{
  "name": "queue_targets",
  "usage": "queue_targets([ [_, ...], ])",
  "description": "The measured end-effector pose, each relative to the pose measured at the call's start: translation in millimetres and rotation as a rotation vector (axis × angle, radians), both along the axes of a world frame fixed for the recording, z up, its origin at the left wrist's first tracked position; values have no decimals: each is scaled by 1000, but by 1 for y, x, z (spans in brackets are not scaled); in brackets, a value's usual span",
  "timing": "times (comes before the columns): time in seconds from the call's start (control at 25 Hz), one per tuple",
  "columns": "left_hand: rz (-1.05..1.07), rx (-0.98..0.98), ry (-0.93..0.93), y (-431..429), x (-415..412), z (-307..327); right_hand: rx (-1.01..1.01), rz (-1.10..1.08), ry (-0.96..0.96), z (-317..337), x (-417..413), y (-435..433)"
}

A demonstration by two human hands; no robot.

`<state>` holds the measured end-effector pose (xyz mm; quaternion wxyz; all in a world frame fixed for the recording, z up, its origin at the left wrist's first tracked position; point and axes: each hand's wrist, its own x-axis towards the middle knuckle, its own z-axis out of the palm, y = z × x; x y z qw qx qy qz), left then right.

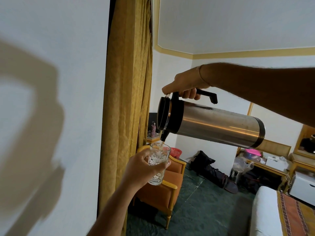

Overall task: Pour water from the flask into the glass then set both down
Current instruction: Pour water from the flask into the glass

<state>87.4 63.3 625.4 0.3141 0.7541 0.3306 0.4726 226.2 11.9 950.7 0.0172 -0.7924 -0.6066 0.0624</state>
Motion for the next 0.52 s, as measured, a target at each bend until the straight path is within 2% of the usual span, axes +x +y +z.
queue_targets([
  [0.16, -4, 82, -8, -5, -1, 2, 3, 9, 84, -6, 4, -9],
  [0.52, -29, 70, -16, -4, -3, 5, 11, -6, 190, -24, 22, -18],
])
